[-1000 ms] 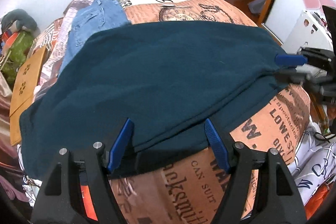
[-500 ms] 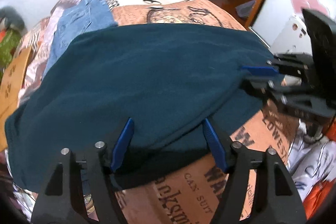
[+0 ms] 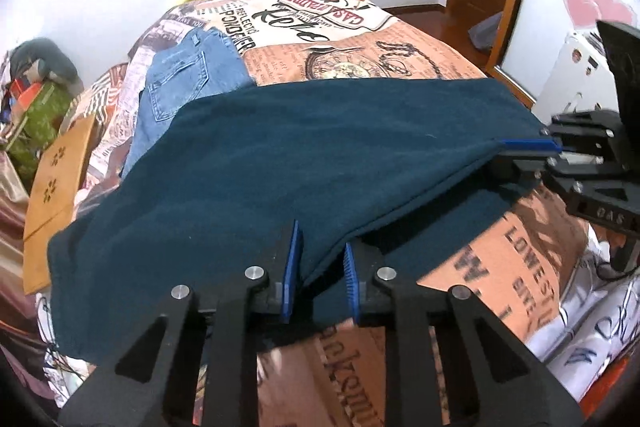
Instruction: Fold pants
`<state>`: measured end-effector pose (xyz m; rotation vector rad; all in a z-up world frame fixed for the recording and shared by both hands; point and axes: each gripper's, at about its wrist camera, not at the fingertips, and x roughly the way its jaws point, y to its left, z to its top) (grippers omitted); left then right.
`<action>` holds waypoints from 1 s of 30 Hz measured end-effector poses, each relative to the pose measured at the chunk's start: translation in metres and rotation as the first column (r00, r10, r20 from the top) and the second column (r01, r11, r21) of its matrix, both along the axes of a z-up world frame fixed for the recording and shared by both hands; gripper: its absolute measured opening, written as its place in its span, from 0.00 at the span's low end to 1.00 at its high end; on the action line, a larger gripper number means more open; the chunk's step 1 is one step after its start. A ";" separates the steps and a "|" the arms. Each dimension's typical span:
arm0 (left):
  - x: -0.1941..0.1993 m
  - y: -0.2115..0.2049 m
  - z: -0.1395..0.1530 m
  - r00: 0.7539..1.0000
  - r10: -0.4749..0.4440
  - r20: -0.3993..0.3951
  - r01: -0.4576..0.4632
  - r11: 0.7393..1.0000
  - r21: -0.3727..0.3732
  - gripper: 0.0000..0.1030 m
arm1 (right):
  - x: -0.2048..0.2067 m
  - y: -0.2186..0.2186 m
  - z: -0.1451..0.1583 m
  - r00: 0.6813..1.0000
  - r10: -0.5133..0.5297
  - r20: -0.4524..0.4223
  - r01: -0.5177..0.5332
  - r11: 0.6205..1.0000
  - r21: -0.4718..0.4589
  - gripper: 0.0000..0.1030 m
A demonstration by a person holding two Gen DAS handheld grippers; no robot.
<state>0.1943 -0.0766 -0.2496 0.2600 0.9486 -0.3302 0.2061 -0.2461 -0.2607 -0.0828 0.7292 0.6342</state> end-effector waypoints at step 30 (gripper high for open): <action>0.025 -0.037 0.044 0.999 0.043 -0.010 -0.044 0.992 -0.115 0.60 | -0.026 -0.189 -0.011 0.856 -0.500 -0.132 0.515 0.846 0.136 0.38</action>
